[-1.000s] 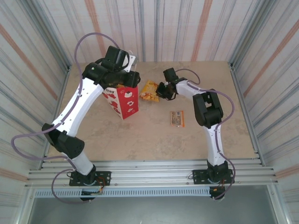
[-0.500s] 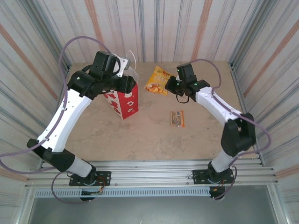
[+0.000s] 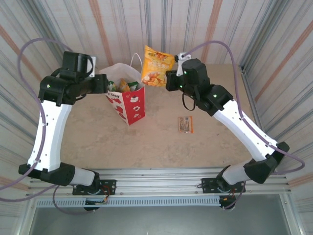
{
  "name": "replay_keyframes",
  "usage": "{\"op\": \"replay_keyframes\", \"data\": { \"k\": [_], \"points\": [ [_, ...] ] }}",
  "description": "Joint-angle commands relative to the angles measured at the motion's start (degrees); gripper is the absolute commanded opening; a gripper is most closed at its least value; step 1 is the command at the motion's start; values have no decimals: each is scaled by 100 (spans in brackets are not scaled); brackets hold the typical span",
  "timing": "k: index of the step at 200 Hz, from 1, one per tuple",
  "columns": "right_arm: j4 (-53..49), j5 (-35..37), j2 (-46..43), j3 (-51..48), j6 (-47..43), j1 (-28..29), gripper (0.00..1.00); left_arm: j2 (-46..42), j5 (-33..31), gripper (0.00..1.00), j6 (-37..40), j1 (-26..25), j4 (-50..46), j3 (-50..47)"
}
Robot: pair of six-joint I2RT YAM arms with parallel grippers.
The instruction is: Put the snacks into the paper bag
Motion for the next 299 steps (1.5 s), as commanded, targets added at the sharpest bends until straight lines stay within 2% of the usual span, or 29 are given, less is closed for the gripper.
{"op": "replay_keyframes", "data": {
  "k": [1,48,66,82,96,108,129,161,195,204,209,212,215,221,230,271,299],
  "points": [
    [-292,906,648,732,-1080,329,0,6,8,71,-194,329,-193,-129],
    [-560,870,2218,2604,-1645,638,0,209,704,72,-88,924,253,-449],
    [-771,834,2780,3243,-1741,674,0,385,848,68,-18,1023,345,-482],
    [-945,764,3194,3711,-1793,676,0,554,960,54,63,1085,410,-474],
    [-1031,670,3484,3953,-1806,696,0,661,1067,31,92,1145,479,-482],
    [-1049,547,3649,4050,-1802,702,0,706,1194,17,94,1169,550,-492],
    [-1139,460,3853,4195,-1745,714,0,695,1349,3,114,1170,682,-593],
    [-1330,478,3952,4302,-1753,712,0,577,1470,2,94,1178,853,-695],
    [-1543,-343,4016,4302,-1741,660,1,563,1507,3,102,1180,899,-662],
    [-1550,-530,4053,4317,-1690,635,5,570,1526,3,104,1177,891,-650],
    [-1564,-630,4091,4353,-1659,620,12,571,1530,3,103,1177,881,-630],
    [-1572,-679,4108,4372,-1644,621,13,571,1535,3,101,1178,874,-624],
    [-1596,-696,4141,4430,-1599,609,22,571,1538,3,98,1178,869,-617],
    [-1639,-691,4181,4513,-1555,598,31,566,1534,3,94,1177,858,-610],
    [-1740,-612,4251,4661,-1525,587,40,554,1539,4,96,1177,832,-589],
    [-1878,-322,4067,4855,-1528,523,41,359,1349,9,124,1178,579,-445],
    [-2057,-280,3830,4821,-1522,519,42,66,1360,17,9,1173,433,-367]
  ]
}}
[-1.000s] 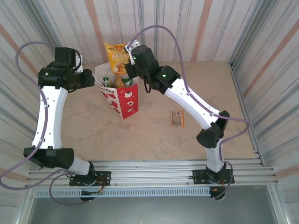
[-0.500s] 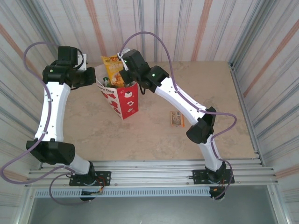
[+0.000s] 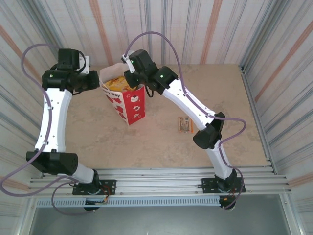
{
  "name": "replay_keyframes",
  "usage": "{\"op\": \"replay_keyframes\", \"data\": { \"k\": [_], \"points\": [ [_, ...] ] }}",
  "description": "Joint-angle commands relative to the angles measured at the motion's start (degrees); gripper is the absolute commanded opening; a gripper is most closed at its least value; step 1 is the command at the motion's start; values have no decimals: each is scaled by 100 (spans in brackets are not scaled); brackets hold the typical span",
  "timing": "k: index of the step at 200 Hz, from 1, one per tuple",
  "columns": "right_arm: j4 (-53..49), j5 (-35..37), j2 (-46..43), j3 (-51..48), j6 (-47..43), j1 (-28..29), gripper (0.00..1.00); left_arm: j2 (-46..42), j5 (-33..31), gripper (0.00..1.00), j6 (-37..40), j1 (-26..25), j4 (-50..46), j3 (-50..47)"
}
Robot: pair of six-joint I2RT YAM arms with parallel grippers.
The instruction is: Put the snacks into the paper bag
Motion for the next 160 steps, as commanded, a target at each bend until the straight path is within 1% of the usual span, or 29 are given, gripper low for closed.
{"op": "replay_keyframes", "data": {
  "k": [1,23,31,36,42,65,81,96,118,129,137,141,151,160],
  "points": [
    [-291,80,-337,137,57,-34,42,-457,-11,17,-69,44,-257,218],
    [-351,29,-513,-13,131,-35,42,-727,120,27,-195,45,-175,200],
    [-311,0,-587,-126,165,-43,43,-785,204,34,-220,46,-96,164],
    [-277,-23,-624,-198,178,-43,43,-797,234,39,-236,46,-34,134],
    [-235,-65,-671,-292,207,-50,43,-806,278,42,-265,41,32,95],
    [-170,-191,-750,-478,317,-86,43,-622,521,48,-331,44,133,99],
    [-187,-213,-747,-491,367,-95,44,-460,651,49,-370,37,251,58],
    [-176,-286,-733,-490,405,-114,44,-336,621,52,-382,31,445,-45],
    [-139,-491,-680,-491,473,-162,44,-72,501,54,-331,28,547,-73],
    [-129,-613,-635,-483,504,-184,44,59,434,54,-290,28,510,-25],
    [-131,-660,-616,-479,522,-193,43,130,356,50,-254,28,472,-10],
    [-125,-676,-604,-482,541,-186,43,159,306,45,-229,28,433,-3],
    [-125,-705,-588,-483,562,-201,43,202,133,26,-181,27,361,-9],
    [-137,-714,-571,-483,598,-222,43,196,-23,17,-164,37,292,-40]
  ]
}}
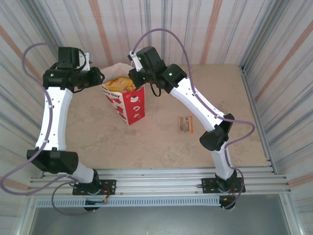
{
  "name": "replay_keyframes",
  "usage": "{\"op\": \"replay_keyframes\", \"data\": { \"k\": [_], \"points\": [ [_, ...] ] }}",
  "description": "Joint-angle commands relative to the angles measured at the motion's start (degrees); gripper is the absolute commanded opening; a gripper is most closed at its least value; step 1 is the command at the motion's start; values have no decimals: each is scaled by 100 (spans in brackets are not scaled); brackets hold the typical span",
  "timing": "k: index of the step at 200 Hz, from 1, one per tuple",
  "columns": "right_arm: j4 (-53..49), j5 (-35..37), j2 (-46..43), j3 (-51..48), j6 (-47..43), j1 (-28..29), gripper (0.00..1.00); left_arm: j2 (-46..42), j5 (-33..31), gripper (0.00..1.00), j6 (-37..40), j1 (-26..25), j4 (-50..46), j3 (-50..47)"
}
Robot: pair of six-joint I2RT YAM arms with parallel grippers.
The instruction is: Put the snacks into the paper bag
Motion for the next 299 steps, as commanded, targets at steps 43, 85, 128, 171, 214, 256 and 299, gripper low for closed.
{"op": "replay_keyframes", "data": {
  "k": [43,85,128,171,214,256,299],
  "points": [
    [-325,-160,-81,-40,339,-216,43,-177,-671,0,227,37,-327,-307],
    [-666,-75,-791,-1046,703,-507,49,-350,-720,0,253,46,-318,-627],
    [-691,-148,-1857,-3462,1258,-957,54,-404,-583,0,236,46,-241,-816],
    [-640,-155,-2341,-5419,1836,-1463,56,-421,-427,0,236,46,-230,-907],
    [-827,4,-1920,-5945,2376,-1621,57,-406,-367,0,261,45,-248,-886],
    [-1003,118,-1154,-5622,2402,-1377,59,-370,-316,0,260,46,-294,-907],
    [-951,162,-674,-5579,2510,-1303,58,-345,-286,0,305,46,-293,-916]
  ]
}}
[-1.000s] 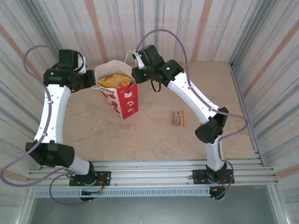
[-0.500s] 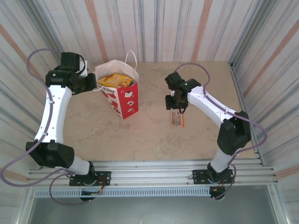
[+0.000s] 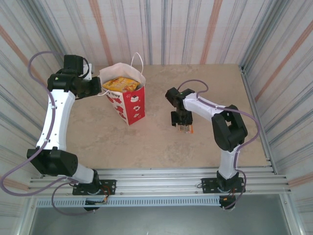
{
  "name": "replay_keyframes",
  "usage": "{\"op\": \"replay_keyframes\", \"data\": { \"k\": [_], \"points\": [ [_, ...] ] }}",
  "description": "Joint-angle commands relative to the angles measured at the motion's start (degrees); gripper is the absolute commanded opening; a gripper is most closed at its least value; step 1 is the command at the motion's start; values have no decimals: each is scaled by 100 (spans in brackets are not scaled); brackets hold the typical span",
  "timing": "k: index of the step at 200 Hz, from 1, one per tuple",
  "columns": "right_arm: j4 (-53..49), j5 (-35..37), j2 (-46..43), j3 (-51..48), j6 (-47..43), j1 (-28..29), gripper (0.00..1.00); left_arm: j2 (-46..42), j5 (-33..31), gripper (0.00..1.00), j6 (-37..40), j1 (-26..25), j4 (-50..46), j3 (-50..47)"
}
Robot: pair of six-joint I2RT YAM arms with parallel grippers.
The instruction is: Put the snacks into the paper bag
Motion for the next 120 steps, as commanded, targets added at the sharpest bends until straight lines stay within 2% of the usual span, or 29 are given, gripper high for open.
{"op": "replay_keyframes", "data": {
  "k": [1,79,120],
  "points": [
    [-125,115,230,159,218,31,58,-115,85,0,126,39,-120,-92],
    [-27,320,870,244,193,85,46,-131,247,0,197,39,-119,-97],
    [145,158,906,41,122,23,27,-165,230,0,237,39,-137,-107]
  ]
}}
